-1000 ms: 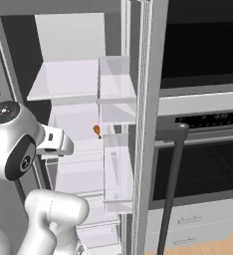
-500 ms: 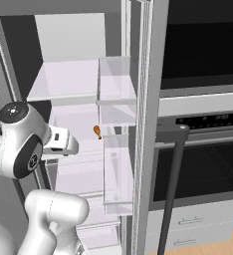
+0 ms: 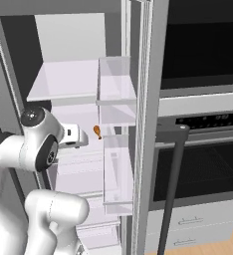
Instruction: Place one avocado and one chicken drumstick in each tupperware on the nearby counter, to pack two identical lunches.
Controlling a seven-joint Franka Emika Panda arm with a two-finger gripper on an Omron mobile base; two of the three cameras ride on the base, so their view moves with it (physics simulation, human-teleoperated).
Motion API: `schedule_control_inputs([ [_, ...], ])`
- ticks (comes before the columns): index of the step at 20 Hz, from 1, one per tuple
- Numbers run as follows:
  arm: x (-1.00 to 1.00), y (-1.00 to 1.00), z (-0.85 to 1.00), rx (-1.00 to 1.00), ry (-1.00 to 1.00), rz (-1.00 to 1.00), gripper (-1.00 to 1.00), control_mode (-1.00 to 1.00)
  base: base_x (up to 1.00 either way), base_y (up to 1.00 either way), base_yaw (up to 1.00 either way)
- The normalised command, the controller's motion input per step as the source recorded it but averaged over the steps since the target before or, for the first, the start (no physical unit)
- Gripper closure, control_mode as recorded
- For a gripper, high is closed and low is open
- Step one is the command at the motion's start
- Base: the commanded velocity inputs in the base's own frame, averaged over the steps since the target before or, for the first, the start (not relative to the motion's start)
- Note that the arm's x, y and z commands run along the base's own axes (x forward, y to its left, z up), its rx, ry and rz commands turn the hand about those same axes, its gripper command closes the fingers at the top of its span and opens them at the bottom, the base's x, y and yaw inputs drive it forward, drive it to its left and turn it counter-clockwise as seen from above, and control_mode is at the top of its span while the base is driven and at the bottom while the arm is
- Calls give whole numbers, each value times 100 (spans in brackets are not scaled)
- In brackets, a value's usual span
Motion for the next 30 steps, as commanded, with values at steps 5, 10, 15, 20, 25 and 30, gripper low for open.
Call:
schedule_control_inputs([
  [5, 64, 0, -40, -9, 0, 6, -100, -100, 0, 0, 0],
  [10, 61, 0, -10, -2, 0, 5, -100, -100, 0, 0, 0],
  [15, 56, 0, -2, 0, 0, 0, -100, -100, 0, 0, 0],
  [20, 52, 0, -4, 0, 2, 0, -100, -100, 0, 0, 0],
  [25, 56, 0, -13, 0, 3, 0, -100, -100, 0, 0, 0],
  [30, 49, 0, -25, 0, 1, 0, -100, -100, 0, 0, 0],
])
